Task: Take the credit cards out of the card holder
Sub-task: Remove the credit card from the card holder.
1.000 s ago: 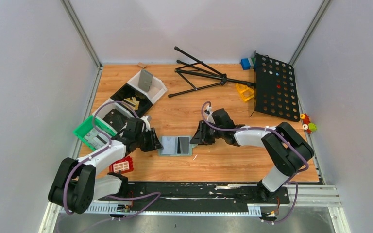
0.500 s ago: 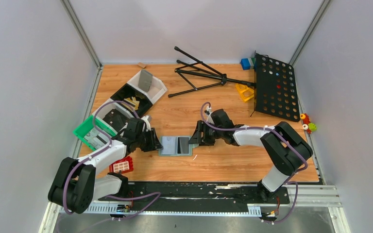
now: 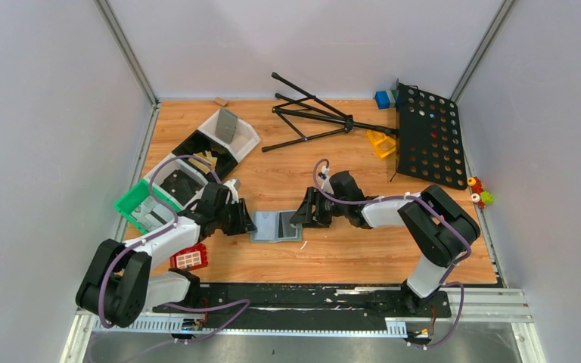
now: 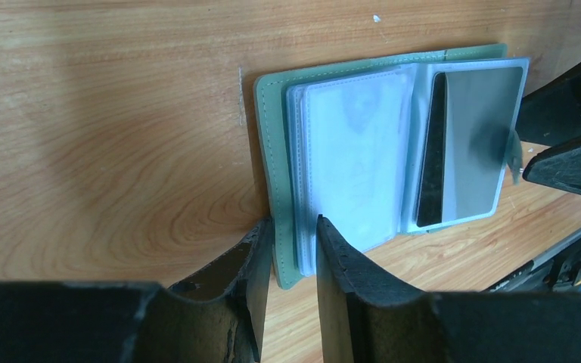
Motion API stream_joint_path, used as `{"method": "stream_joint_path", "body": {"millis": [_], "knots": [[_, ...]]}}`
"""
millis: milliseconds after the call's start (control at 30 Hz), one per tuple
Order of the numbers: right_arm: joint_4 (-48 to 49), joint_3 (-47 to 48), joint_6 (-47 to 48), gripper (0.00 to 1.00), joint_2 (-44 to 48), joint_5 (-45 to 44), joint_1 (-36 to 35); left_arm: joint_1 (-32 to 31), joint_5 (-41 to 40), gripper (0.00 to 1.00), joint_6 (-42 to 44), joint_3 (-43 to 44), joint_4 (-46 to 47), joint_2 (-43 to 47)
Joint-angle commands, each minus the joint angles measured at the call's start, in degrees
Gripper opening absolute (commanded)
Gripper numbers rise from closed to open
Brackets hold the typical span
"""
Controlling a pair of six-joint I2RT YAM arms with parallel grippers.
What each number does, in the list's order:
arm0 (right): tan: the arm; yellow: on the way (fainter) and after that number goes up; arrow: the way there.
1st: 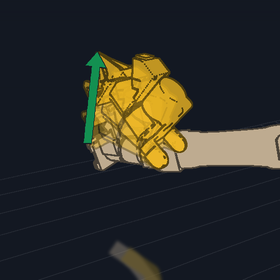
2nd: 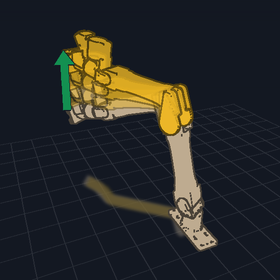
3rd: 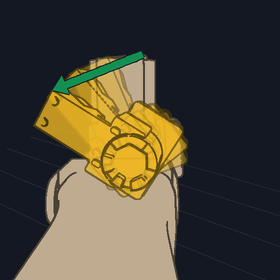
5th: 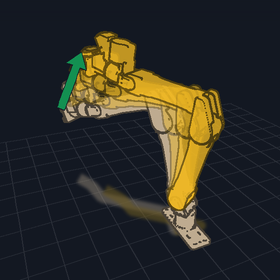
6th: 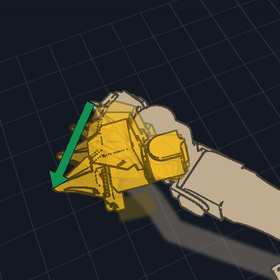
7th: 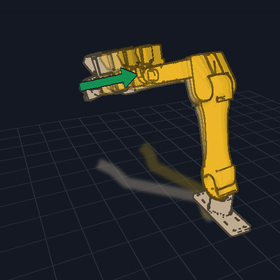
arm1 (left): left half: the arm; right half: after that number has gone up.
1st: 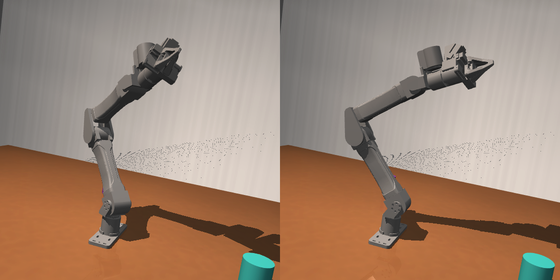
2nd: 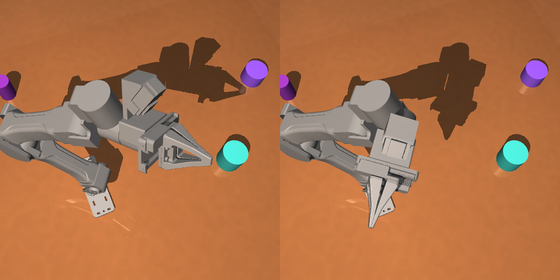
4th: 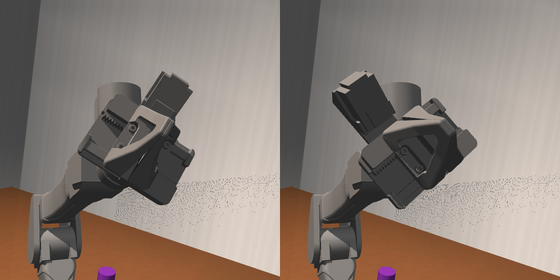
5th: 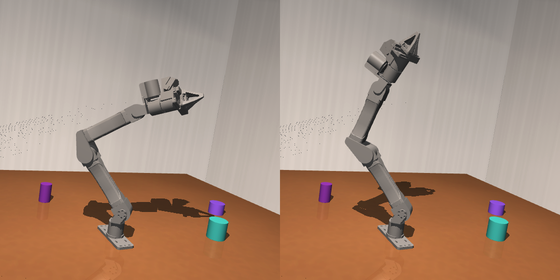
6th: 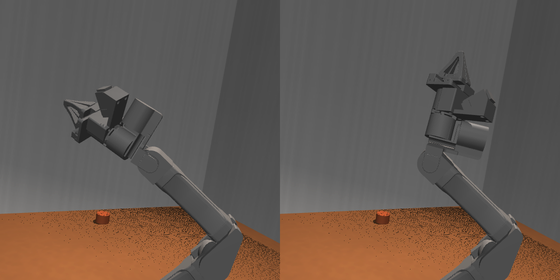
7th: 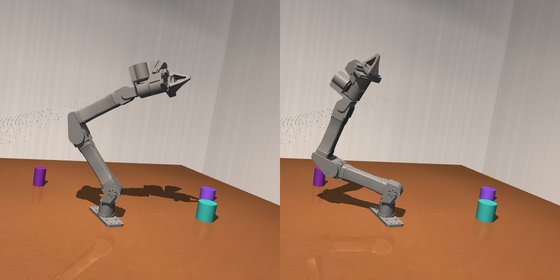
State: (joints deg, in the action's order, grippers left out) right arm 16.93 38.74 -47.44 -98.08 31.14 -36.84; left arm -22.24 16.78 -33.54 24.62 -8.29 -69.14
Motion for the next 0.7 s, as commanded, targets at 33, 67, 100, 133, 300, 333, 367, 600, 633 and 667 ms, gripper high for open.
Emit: {"method": "stream_joint_path", "body": {"millis": [33, 67, 100, 133, 300, 333, 367, 600, 633, 667], "knots": [[-3.2, -0.4, 0.9, 0.58, 0.9, -1.8, -0.3, -1.6, -1.4, 0.36, -0.2, -1.4, -2.2, -2.5], [-5.2, -0.2, 2.0, 0.58, 1.8, -3.3, -0.3, -1.6, -1.4, 0.36, -0.1, -1.5, -2.2, -2.3], [-6.9, 0.0, 3.0, 0.58, 2.7, -4.3, -0.3, -1.6, -1.4, 0.36, -0.2, -1.4, -2.3, -2.2], [-8.0, 0.1, 3.4, 0.58, 3.3, -4.8, -0.3, -1.6, -1.3, 0.36, -0.2, -1.4, -2.3, -2.2], [-5.4, -0.5, 1.9, 0.61, 2.2, -1.1, -0.3, -2.0, -1.3, 0.35, -0.3, -1.2, -2.3, -2.2], [-5.0, -0.7, 1.5, 0.62, 2.1, -1.1, -0.3, -2.1, -1.4, 0.35, -0.3, -1.2, -2.3, -2.2], [-5.5, -0.7, 1.6, 0.63, 2.2, -1.6, -0.3, -2.1, -1.4, 0.35, -0.3, -1.3, -2.2, -2.1], [-3.7, -1.1, 0.5, 0.62, 1.5, -0.1, -0.4, -3.2, -0.3, 0.35, -1.0, -1.9, -0.7, -2.6], [-2.1, -1.5, -0.4, 0.62, 1.3, 0.8, -0.4, -3.3, 0.0, 0.35, -1.3, -2.0, -0.2, -2.8], [-1.1, -1.8, -1.0, 0.63, 1.1, 1.4, -0.4, -3.6, 0.0, 0.35, -1.4, -2.0, 0.0, -2.9]]}}
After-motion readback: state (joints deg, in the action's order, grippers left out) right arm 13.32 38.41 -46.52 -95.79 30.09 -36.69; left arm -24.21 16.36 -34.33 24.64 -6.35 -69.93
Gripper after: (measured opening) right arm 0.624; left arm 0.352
